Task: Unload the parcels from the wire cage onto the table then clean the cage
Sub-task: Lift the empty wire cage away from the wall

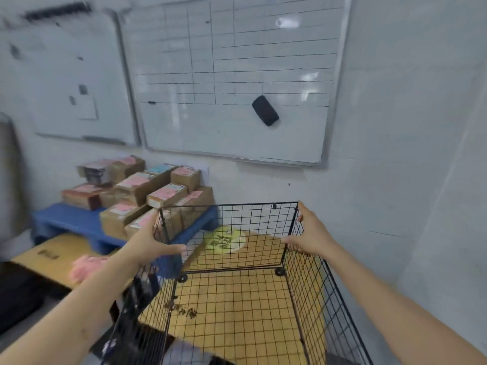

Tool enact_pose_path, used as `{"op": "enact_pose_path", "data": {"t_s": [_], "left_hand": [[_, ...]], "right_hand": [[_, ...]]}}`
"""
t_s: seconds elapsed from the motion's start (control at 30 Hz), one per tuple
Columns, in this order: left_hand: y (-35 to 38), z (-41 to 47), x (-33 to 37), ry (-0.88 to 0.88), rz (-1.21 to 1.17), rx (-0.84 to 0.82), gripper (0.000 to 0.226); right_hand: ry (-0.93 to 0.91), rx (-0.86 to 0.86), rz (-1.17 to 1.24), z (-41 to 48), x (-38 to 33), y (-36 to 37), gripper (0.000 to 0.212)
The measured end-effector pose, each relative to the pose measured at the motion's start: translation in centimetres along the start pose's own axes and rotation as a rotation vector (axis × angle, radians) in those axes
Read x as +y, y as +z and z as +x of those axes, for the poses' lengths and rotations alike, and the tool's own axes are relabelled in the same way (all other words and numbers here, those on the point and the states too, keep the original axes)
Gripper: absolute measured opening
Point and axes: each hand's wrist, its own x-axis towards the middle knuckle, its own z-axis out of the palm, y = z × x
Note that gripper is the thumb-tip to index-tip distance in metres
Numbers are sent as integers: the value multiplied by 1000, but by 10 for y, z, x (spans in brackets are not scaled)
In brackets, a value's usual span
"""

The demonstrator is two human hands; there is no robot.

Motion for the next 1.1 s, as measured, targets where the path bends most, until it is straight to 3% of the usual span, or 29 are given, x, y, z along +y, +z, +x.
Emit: {"op": "enact_pose_path", "data": {"t_s": [0.13,0.23,0.53,0.67,0.77,0.93,1.1], "left_hand": [[-30,-51,-20,-113,-36,49,138],[-50,-84,-39,-170,-71,141,124],[-125,-199,-100,-323,-225,314,116],[-155,-272,-131,-418,-244,407,132],[-169,-324,-154,-504,-238,516,122],[-181,-409,-174,-656,-279,683,126],[-167,-510,-182,-814,-385,936,120]], "right_hand": [[-114,-76,9,-21,-29,2,101],[-182,-109,11,-37,-52,16,89],[-329,-244,15,-88,-126,95,109],[-415,-356,-41,-115,-165,139,113],[-499,-457,2,-137,-198,173,113],[-655,-641,37,-179,-247,229,124],[-868,-809,87,-237,-295,274,113]]}}
